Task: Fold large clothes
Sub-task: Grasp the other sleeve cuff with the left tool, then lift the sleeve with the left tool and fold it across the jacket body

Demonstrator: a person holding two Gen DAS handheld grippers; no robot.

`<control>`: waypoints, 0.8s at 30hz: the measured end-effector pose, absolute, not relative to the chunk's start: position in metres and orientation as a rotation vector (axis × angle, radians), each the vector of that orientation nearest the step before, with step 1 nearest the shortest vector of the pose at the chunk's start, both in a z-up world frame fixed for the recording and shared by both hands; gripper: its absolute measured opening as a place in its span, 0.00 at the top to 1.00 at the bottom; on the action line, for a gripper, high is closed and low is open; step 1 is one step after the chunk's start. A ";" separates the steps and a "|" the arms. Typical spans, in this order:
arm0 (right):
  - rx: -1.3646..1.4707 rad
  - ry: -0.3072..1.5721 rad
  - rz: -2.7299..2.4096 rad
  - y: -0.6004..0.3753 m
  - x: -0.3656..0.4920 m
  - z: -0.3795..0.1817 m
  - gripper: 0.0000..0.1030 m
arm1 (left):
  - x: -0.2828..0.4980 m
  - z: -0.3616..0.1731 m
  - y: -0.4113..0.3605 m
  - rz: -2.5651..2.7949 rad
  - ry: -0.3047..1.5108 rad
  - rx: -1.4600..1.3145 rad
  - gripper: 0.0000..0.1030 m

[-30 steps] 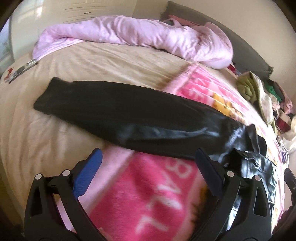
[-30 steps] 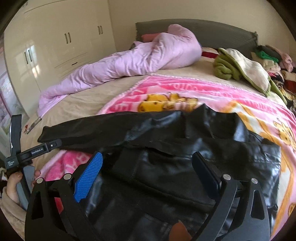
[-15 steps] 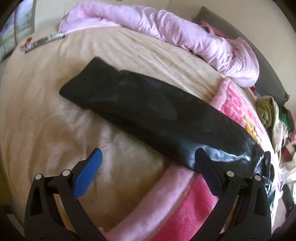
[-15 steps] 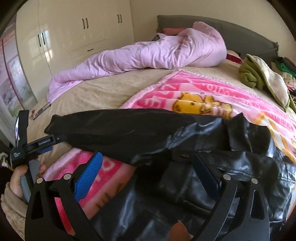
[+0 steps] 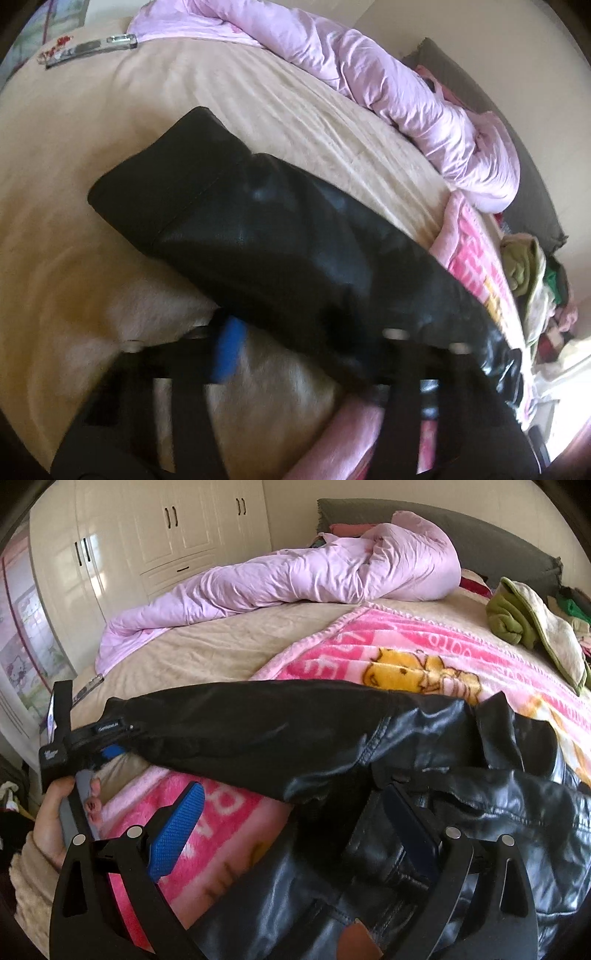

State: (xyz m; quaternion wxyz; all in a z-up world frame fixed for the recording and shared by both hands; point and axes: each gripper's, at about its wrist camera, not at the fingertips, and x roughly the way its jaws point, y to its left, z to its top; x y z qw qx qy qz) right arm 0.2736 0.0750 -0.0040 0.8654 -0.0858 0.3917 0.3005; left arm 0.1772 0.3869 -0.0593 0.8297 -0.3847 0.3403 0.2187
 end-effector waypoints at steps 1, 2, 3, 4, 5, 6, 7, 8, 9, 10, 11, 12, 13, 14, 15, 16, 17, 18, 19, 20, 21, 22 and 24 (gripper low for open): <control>-0.179 0.819 0.628 0.073 0.273 -0.004 0.06 | 0.177 -0.058 0.389 0.452 0.710 -0.826 0.84; -0.180 0.816 0.628 0.069 0.271 -0.002 0.06 | 0.177 -0.056 0.390 0.441 0.699 -0.834 0.91; -0.181 0.811 0.627 0.065 0.269 -0.001 0.06 | 0.176 -0.052 0.391 0.424 0.683 -0.843 0.93; -0.180 0.805 0.625 0.061 0.267 0.001 0.06 | 0.177 -0.048 0.390 0.416 0.672 -0.840 0.95; -0.178 0.799 0.625 0.057 0.265 0.002 0.06 | 0.177 -0.042 0.388 0.407 0.660 -0.832 0.97; -0.177 0.795 0.623 0.054 0.264 0.003 0.06 | 0.176 -0.034 0.385 0.399 0.643 -0.817 0.97; -0.174 0.791 0.616 0.047 0.262 0.004 0.06 | 0.176 -0.028 0.383 0.395 0.630 -0.809 0.98; -0.169 0.790 0.611 0.042 0.262 0.005 0.06 | 0.176 -0.022 0.380 0.387 0.618 -0.801 0.99; -0.158 0.789 0.605 0.035 0.261 0.007 0.06 | 0.175 -0.013 0.377 0.379 0.606 -0.792 0.99; -0.148 0.790 0.599 0.030 0.260 0.007 0.06 | 0.175 -0.006 0.374 0.373 0.597 -0.783 0.99; -0.137 0.789 0.589 0.023 0.259 0.009 0.06 | 0.174 0.001 0.371 0.369 0.588 -0.772 0.99; -0.122 0.788 0.581 0.015 0.258 0.010 0.06 | 0.174 0.010 0.367 0.363 0.576 -0.756 1.00; -0.109 0.788 0.577 0.009 0.258 0.011 0.06 | 0.174 0.017 0.364 0.357 0.565 -0.745 1.00; -0.094 0.786 0.571 0.002 0.257 0.013 0.06 | 0.173 0.028 0.359 0.349 0.550 -0.730 1.00; -0.085 0.784 0.564 -0.003 0.257 0.014 0.06 | 0.173 0.034 0.355 0.342 0.542 -0.717 1.00; -0.071 0.782 0.553 -0.011 0.256 0.016 0.06 | 0.172 0.041 0.351 0.336 0.534 -0.703 1.00; -0.059 0.781 0.545 -0.018 0.256 0.018 0.06 | 0.172 0.049 0.346 0.331 0.527 -0.688 1.00; -0.046 0.779 0.540 -0.024 0.255 0.019 0.06 | 0.172 0.058 0.339 0.321 0.516 -0.667 1.00; -0.030 0.776 0.532 -0.033 0.253 0.021 0.06 | 0.172 0.065 0.333 0.314 0.507 -0.654 1.00; -0.024 0.773 0.524 -0.038 0.253 0.021 0.06 | 0.172 0.073 0.328 0.305 0.499 -0.640 1.00; -0.015 0.766 0.511 -0.046 0.252 0.022 0.06 | 0.172 0.083 0.319 0.292 0.488 -0.622 1.00; -0.009 0.762 0.503 -0.052 0.250 0.023 0.06 | 0.173 0.089 0.314 0.283 0.479 -0.609 1.00; 0.012 0.757 0.489 -0.066 0.248 0.025 0.07 | 0.173 0.105 0.299 0.263 0.461 -0.578 1.00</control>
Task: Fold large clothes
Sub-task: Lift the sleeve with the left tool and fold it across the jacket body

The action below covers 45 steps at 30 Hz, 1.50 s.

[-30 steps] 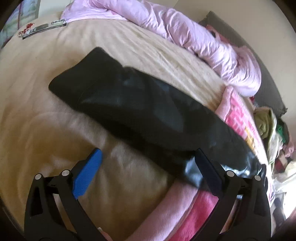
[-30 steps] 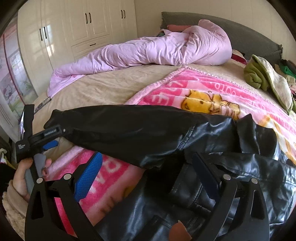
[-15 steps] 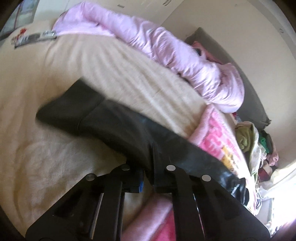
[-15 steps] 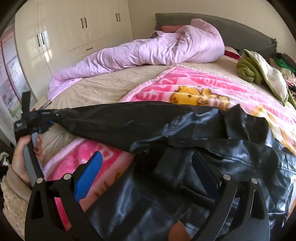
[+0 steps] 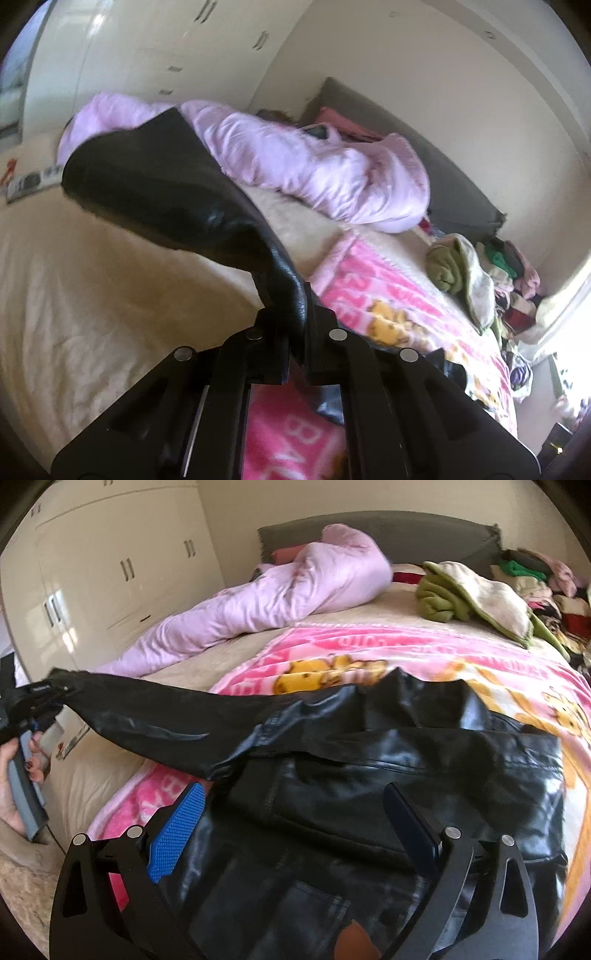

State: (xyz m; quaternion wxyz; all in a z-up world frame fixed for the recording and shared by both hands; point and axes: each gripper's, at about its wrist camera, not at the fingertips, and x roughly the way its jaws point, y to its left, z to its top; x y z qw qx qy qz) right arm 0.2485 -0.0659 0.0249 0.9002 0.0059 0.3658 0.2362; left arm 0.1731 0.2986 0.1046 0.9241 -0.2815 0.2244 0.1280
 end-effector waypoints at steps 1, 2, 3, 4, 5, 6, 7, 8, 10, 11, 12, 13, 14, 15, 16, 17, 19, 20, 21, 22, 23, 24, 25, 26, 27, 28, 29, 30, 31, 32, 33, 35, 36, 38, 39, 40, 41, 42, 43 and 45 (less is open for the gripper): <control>0.027 0.757 0.479 -0.075 0.247 0.025 0.07 | 0.173 0.111 0.292 0.255 0.453 -0.563 1.00; 0.044 0.756 0.471 -0.084 0.246 0.026 0.07 | 0.173 0.117 0.285 0.247 0.446 -0.548 1.00; 0.052 0.756 0.467 -0.090 0.246 0.027 0.07 | 0.174 0.124 0.276 0.235 0.435 -0.532 1.00; 0.065 0.754 0.458 -0.100 0.244 0.028 0.07 | 0.174 0.130 0.267 0.223 0.427 -0.518 1.00; 0.072 0.751 0.451 -0.107 0.242 0.028 0.07 | 0.175 0.137 0.256 0.207 0.415 -0.498 1.00; 0.077 0.748 0.443 -0.115 0.240 0.029 0.07 | 0.176 0.142 0.248 0.195 0.407 -0.484 1.00; 0.081 0.745 0.440 -0.120 0.239 0.030 0.07 | 0.176 0.146 0.240 0.181 0.398 -0.471 1.00; 0.086 0.741 0.435 -0.126 0.237 0.031 0.07 | 0.177 0.151 0.232 0.165 0.390 -0.458 1.00; 0.097 0.731 0.420 -0.140 0.233 0.034 0.07 | 0.179 0.160 0.209 0.125 0.373 -0.427 1.00; 0.105 0.726 0.415 -0.147 0.231 0.035 0.07 | 0.180 0.163 0.200 0.111 0.368 -0.412 1.00; 0.114 0.722 0.409 -0.154 0.230 0.036 0.07 | 0.182 0.167 0.186 0.089 0.361 -0.389 1.00; 0.125 0.718 0.400 -0.161 0.228 0.037 0.07 | 0.183 0.169 0.175 0.070 0.356 -0.372 1.00; 0.134 0.716 0.393 -0.167 0.227 0.037 0.07 | 0.184 0.170 0.166 0.050 0.352 -0.356 1.00; 0.145 0.715 0.384 -0.175 0.225 0.037 0.07 | 0.186 0.172 0.152 0.023 0.348 -0.337 1.00; 0.151 0.714 0.377 -0.178 0.223 0.037 0.07 | 0.187 0.173 0.142 0.002 0.346 -0.325 1.00; 0.158 0.712 0.369 -0.184 0.222 0.037 0.07 | 0.189 0.174 0.131 -0.020 0.346 -0.313 1.00; 0.175 0.708 0.353 -0.195 0.220 0.036 0.07 | 0.191 0.171 0.110 -0.063 0.354 -0.281 1.00; 0.184 0.707 0.344 -0.202 0.219 0.035 0.07 | 0.192 0.169 0.100 -0.080 0.355 -0.267 1.00; 0.195 0.707 0.332 -0.208 0.219 0.034 0.07 | 0.194 0.165 0.089 -0.100 0.360 -0.250 1.00; 0.203 0.706 0.326 -0.213 0.219 0.033 0.07 | 0.197 0.161 0.082 -0.114 0.367 -0.239 1.00; 0.213 0.706 0.317 -0.220 0.218 0.032 0.07 | 0.199 0.158 0.075 -0.128 0.375 -0.230 1.00; 0.220 0.706 0.308 -0.224 0.218 0.032 0.07 | 0.202 0.152 0.064 -0.149 0.387 -0.215 1.00; 0.231 0.706 0.296 -0.231 0.217 0.031 0.07 | 0.204 0.150 0.059 -0.161 0.394 -0.205 1.00; 0.244 0.706 0.288 -0.237 0.217 0.029 0.07 | 0.206 0.146 0.052 -0.176 0.401 -0.192 1.00; 0.256 0.706 0.278 -0.242 0.217 0.028 0.07 | 0.209 0.139 0.041 -0.198 0.412 -0.169 1.00; 0.264 0.706 0.270 -0.246 0.217 0.027 0.07 | 0.211 0.135 0.035 -0.210 0.418 -0.154 1.00; 0.273 0.705 0.259 -0.252 0.216 0.026 0.07 | 0.213 0.127 0.025 -0.227 0.430 -0.129 1.00; 0.278 0.705 0.252 -0.255 0.216 0.025 0.07 | 0.213 0.123 0.019 -0.238 0.438 -0.112 1.00; 0.289 0.707 0.237 -0.262 0.216 0.023 0.07 | 0.215 0.116 0.011 -0.253 0.448 -0.091 1.00; 0.300 0.709 0.224 -0.268 0.215 0.021 0.07 | 0.216 0.112 0.007 -0.261 0.458 -0.081 1.00; 0.311 0.711 0.210 -0.273 0.215 0.020 0.07 | 0.218 0.105 0.001 -0.275 0.477 -0.070 1.00; 0.331 0.717 0.187 -0.282 0.216 0.017 0.07 | 0.222 0.094 -0.011 -0.300 0.510 -0.050 1.00; 0.346 0.717 0.174 -0.289 0.216 0.015 0.07 | 0.225 0.085 -0.019 -0.311 0.531 -0.034 1.00; 0.366 0.720 0.154 -0.299 0.216 0.013 0.07 | 0.230 0.071 -0.032 -0.333 0.566 -0.014 0.99; 0.380 0.721 0.140 -0.305 0.216 0.012 0.07 | 0.230 0.065 -0.039 -0.344 0.580 -0.003 0.99; 0.389 0.722 0.133 -0.309 0.215 0.011 0.07 | 0.231 0.058 -0.044 -0.352 0.594 0.009 0.98; 0.402 0.722 0.125 -0.313 0.215 0.010 0.07 | 0.232 0.048 -0.051 -0.362 0.610 0.030 0.98; 0.417 0.722 0.116 -0.318 0.215 0.010 0.07 | 0.232 0.041 -0.055 -0.369 0.625 0.044 0.98; 0.428 0.724 0.110 -0.321 0.216 0.009 0.07 | 0.233 0.035 -0.060 -0.375 0.641 0.058 0.97; 0.458 0.727 0.101 -0.330 0.217 0.008 0.07 | 0.233 0.019 -0.072 -0.382 0.678 0.103 0.96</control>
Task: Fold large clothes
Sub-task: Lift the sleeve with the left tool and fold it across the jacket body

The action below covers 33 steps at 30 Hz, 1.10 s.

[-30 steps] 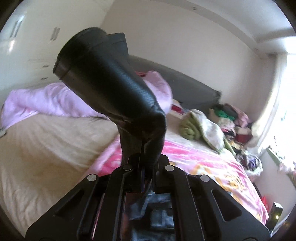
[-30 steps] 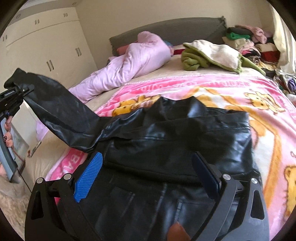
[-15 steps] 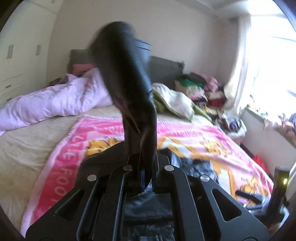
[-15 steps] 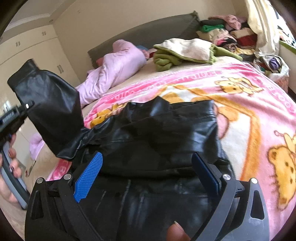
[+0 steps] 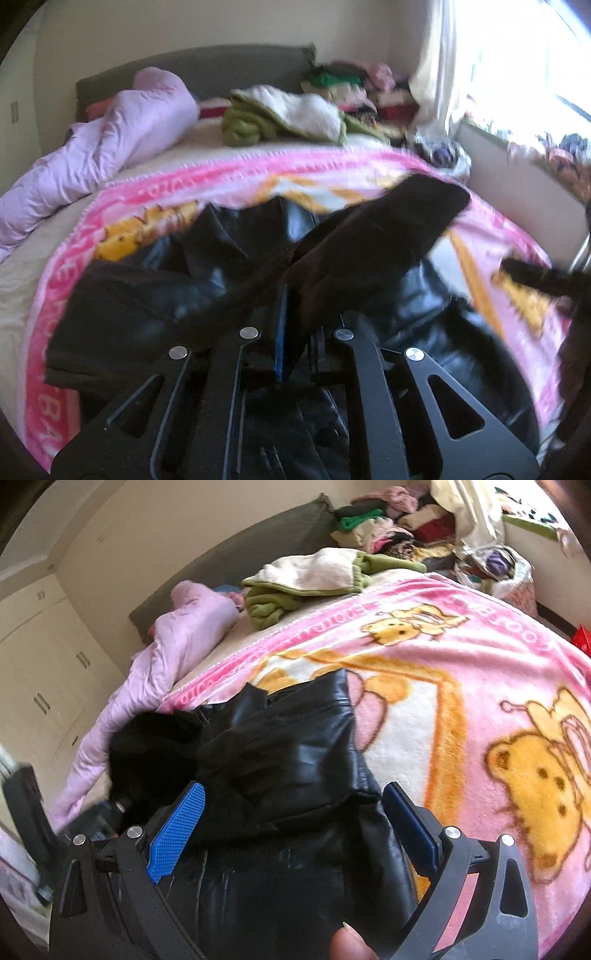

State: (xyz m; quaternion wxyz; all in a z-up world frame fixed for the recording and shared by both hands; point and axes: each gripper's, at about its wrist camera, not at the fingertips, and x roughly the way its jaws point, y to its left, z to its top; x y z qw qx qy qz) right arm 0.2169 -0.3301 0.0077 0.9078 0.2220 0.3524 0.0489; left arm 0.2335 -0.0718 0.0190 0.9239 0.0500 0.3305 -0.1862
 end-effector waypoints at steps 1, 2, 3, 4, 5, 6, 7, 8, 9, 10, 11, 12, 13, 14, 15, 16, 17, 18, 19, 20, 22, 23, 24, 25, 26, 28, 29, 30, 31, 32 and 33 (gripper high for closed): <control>0.471 0.729 0.101 -0.332 0.218 0.007 0.07 | 0.232 0.015 -0.077 -0.390 0.696 0.114 0.95; 0.489 0.734 0.108 -0.335 0.219 0.005 0.07 | 0.231 0.009 -0.081 -0.399 0.710 0.129 0.94; 0.502 0.740 0.115 -0.336 0.221 0.004 0.07 | 0.230 0.003 -0.084 -0.403 0.726 0.146 0.93; 0.520 0.751 0.126 -0.338 0.223 0.002 0.07 | 0.230 -0.001 -0.087 -0.407 0.741 0.159 0.92; 0.538 0.762 0.138 -0.338 0.227 0.000 0.07 | 0.229 -0.005 -0.089 -0.412 0.752 0.172 0.89; 0.555 0.776 0.158 -0.337 0.231 -0.003 0.07 | 0.228 -0.009 -0.091 -0.420 0.765 0.187 0.83; 0.570 0.791 0.179 -0.336 0.234 -0.005 0.07 | 0.227 -0.011 -0.092 -0.430 0.780 0.199 0.53; 0.587 0.807 0.192 -0.336 0.238 -0.008 0.07 | 0.227 -0.013 -0.093 -0.440 0.794 0.211 0.22; 0.602 0.832 0.192 -0.334 0.244 -0.013 0.07 | 0.225 -0.014 -0.092 -0.425 0.789 0.227 0.20; 0.605 0.850 0.200 -0.332 0.247 -0.016 0.07 | 0.224 -0.015 -0.091 -0.425 0.780 0.235 0.20; 0.609 0.869 0.210 -0.329 0.251 -0.019 0.07 | 0.223 -0.015 -0.092 -0.430 0.787 0.243 0.20; 0.622 0.891 0.215 -0.326 0.256 -0.024 0.07 | 0.222 -0.016 -0.092 -0.434 0.801 0.247 0.20; 0.636 0.906 0.233 -0.323 0.260 -0.027 0.07 | 0.221 -0.016 -0.091 -0.438 0.801 0.245 0.19; 0.649 0.914 0.251 -0.321 0.261 -0.028 0.13 | 0.218 -0.015 -0.091 -0.444 0.802 0.240 0.18; 0.672 0.927 0.276 -0.317 0.265 -0.031 0.15 | 0.215 -0.013 -0.089 -0.461 0.814 0.234 0.17; 0.687 0.940 0.293 -0.315 0.268 -0.033 0.16 | 0.214 -0.012 -0.089 -0.474 0.820 0.233 0.15; 0.699 0.955 0.305 -0.312 0.270 -0.035 0.16 | 0.212 -0.010 -0.088 -0.494 0.821 0.233 0.14; 0.706 0.981 0.315 -0.306 0.274 -0.038 0.16 | 0.208 -0.006 -0.087 -0.508 0.812 0.234 0.13; 0.705 1.001 0.320 -0.303 0.276 -0.040 0.21 | 0.205 -0.002 -0.086 -0.510 0.796 0.231 0.10; 0.710 1.028 0.324 -0.300 0.278 -0.043 0.25 | 0.203 0.001 -0.084 -0.515 0.789 0.225 0.09; 0.741 1.053 0.344 -0.296 0.279 -0.048 0.27 | 0.198 0.008 -0.079 -0.570 0.784 0.176 0.09; 0.759 1.057 0.359 -0.294 0.279 -0.050 0.31 | 0.196 0.013 -0.074 -0.588 0.781 0.148 0.09; 0.771 1.059 0.365 -0.294 0.280 -0.051 0.32 | 0.195 0.016 -0.071 -0.588 0.775 0.136 0.09; 0.768 1.060 0.355 -0.293 0.280 -0.052 0.37 | 0.193 0.019 -0.066 -0.584 0.766 0.123 0.09; 0.751 1.057 0.341 -0.292 0.282 -0.051 0.48 | 0.193 0.022 -0.061 -0.577 0.756 0.108 0.09; 0.749 1.057 0.347 -0.292 0.285 -0.052 0.58 | 0.198 0.029 -0.043 -0.524 0.741 0.054 0.09; 0.739 1.043 0.352 -0.291 0.286 -0.049 0.59 | 0.203 0.032 -0.032 -0.486 0.738 0.026 0.09; 0.717 1.029 0.354 -0.289 0.287 -0.047 0.60 | 0.209 0.035 -0.018 -0.428 0.738 -0.008 0.09; 0.670 0.996 0.356 -0.285 0.287 -0.041 0.77 | 0.216 0.037 -0.002 -0.364 0.736 -0.045 0.09; 0.632 0.964 0.368 -0.282 0.288 -0.032 0.89 | 0.222 0.038 0.015 -0.304 0.734 -0.083 0.09; 0.611 0.929 0.394 -0.279 0.288 -0.023 0.90 | 0.227 0.039 0.029 -0.254 0.732 -0.113 0.09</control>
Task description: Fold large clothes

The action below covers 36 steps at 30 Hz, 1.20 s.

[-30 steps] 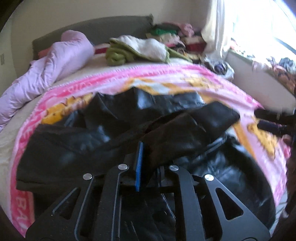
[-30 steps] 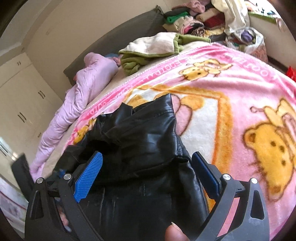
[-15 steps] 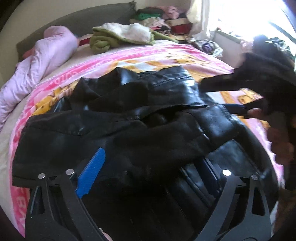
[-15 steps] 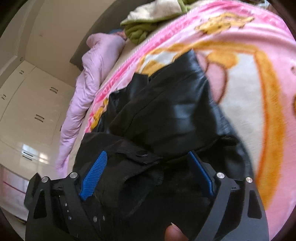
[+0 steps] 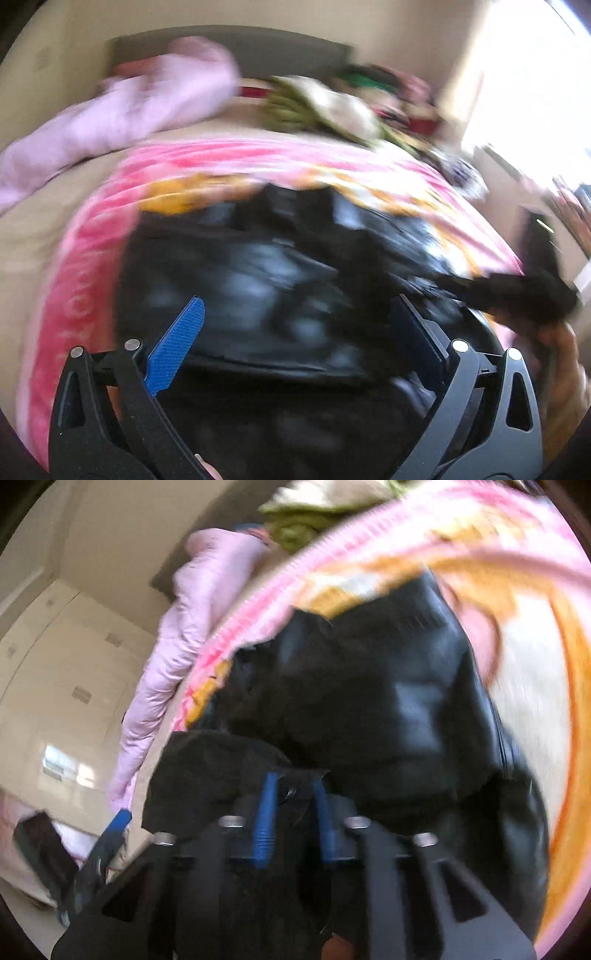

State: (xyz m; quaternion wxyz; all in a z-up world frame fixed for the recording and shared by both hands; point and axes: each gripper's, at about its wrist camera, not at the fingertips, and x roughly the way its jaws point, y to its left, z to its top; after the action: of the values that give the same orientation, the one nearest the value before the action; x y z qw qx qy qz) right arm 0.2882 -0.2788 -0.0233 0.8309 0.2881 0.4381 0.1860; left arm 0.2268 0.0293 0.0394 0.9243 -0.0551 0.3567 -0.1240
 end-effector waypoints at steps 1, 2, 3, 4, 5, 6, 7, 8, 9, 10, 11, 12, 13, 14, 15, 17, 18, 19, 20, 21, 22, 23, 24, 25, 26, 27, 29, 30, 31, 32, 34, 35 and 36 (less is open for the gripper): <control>0.597 0.907 0.412 -0.277 0.289 -0.018 0.92 | 0.232 0.040 0.045 -0.198 0.729 -0.146 0.09; 0.567 0.878 0.423 -0.273 0.290 -0.008 0.93 | 0.237 0.040 0.060 -0.152 0.728 -0.184 0.09; 0.513 0.837 0.423 -0.268 0.290 0.005 0.94 | 0.240 0.041 0.071 -0.126 0.732 -0.216 0.09; 0.472 0.812 0.421 -0.264 0.291 0.012 0.95 | 0.243 0.041 0.084 -0.100 0.733 -0.256 0.09; 0.429 0.786 0.419 -0.260 0.291 0.021 0.96 | 0.245 0.041 0.094 -0.079 0.730 -0.294 0.09; 0.389 0.760 0.413 -0.257 0.292 0.030 0.96 | 0.246 0.041 0.107 -0.056 0.721 -0.339 0.09; 0.349 0.723 0.407 -0.256 0.292 0.041 0.96 | 0.248 0.042 0.114 -0.041 0.714 -0.367 0.09; 0.324 0.694 0.404 -0.258 0.292 0.049 0.96 | 0.249 0.044 0.120 -0.025 0.707 -0.391 0.09; 0.296 0.657 0.399 -0.259 0.292 0.059 0.96 | 0.253 0.045 0.125 0.011 0.710 -0.411 0.09; 0.274 0.632 0.390 -0.260 0.294 0.066 0.96 | 0.255 0.046 0.128 0.032 0.709 -0.421 0.12; 0.252 0.615 0.378 -0.262 0.294 0.070 0.96 | 0.258 0.046 0.128 0.034 0.705 -0.429 0.24; 0.231 0.603 0.365 -0.263 0.296 0.073 0.96 | 0.264 0.046 0.125 0.017 0.712 -0.438 0.33; 0.211 0.594 0.354 -0.265 0.297 0.074 0.96 | 0.269 0.044 0.120 -0.006 0.724 -0.441 0.43; 0.199 0.594 0.343 -0.268 0.299 0.073 0.96 | 0.274 0.043 0.112 -0.016 0.739 -0.425 0.45; 0.195 0.599 0.335 -0.268 0.301 0.071 0.96 | 0.280 0.040 0.107 -0.026 0.754 -0.407 0.46; 0.197 0.626 0.312 -0.274 0.306 0.061 0.96 | 0.291 0.031 0.097 -0.047 0.786 -0.383 0.62; 0.204 0.638 0.306 -0.278 0.307 0.057 0.96 | 0.298 0.023 0.090 -0.062 0.812 -0.381 0.66; 0.208 0.644 0.298 -0.279 0.308 0.054 0.96 | 0.302 0.017 0.086 -0.075 0.831 -0.377 0.74; 0.211 0.649 0.289 -0.281 0.308 0.050 0.96 | 0.306 0.010 0.081 -0.077 0.849 -0.365 0.79; 0.214 0.656 0.278 -0.285 0.309 0.044 0.96 | 0.311 0.001 0.074 -0.073 0.882 -0.330 0.81; 0.213 0.660 0.268 -0.285 0.307 0.041 0.96 | 0.314 -0.006 0.072 -0.065 0.900 -0.310 0.82; 0.210 0.667 0.251 -0.285 0.307 0.037 0.96 | 0.316 -0.014 0.070 -0.058 0.923 -0.293 0.82; 0.206 0.676 0.231 -0.287 0.308 0.032 0.96 | 0.317 -0.021 0.067 -0.060 0.944 -0.277 0.82; 0.200 0.692 0.208 -0.288 0.310 0.026 0.96 | 0.317 -0.027 0.064 -0.060 0.953 -0.255 0.82; 0.202 0.713 0.193 -0.289 0.313 0.019 0.96 | 0.317 -0.030 0.062 -0.055 0.954 -0.239 0.82; 0.201 0.727 0.182 -0.288 0.314 0.015 0.96 | 0.316 -0.031 0.059 -0.052 0.951 -0.216 0.82; 0.189 0.773 0.140 -0.286 0.319 0.004 0.95 | 0.315 -0.031 0.057 -0.051 0.945 -0.193 0.82; 0.196 0.779 0.122 -0.286 0.319 0.002 0.95 | 0.314 -0.031 0.057 -0.053 0.943 -0.183 0.82; 0.205 0.777 0.111 -0.285 0.318 0.002 0.92 | 0.314 -0.031 0.057 -0.054 0.942 -0.179 0.82; 0.207 0.764 0.077 -0.285 0.316 0.003 0.82 | 0.314 -0.031 0.057 -0.055 0.941 -0.174 0.82; 0.188 0.722 0.043 -0.282 0.314 0.008 0.80 | 0.314 -0.031 0.057 -0.059 0.942 -0.171 0.82; 0.180 0.709 0.039 -0.279 0.314 0.010 0.80 | 0.314 -0.031 0.057 -0.061 0.942 -0.171 0.82; 0.169 0.697 0.029 -0.275 0.315 0.012 0.80 | 0.316 -0.031 0.057 -0.063 0.943 -0.169 0.82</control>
State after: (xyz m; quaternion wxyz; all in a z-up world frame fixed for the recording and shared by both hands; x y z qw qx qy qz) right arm 0.3152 -0.2751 0.0120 0.9362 0.0826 0.3413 0.0143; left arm 0.3156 0.0570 -0.0308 0.8870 -0.0811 0.4535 -0.0305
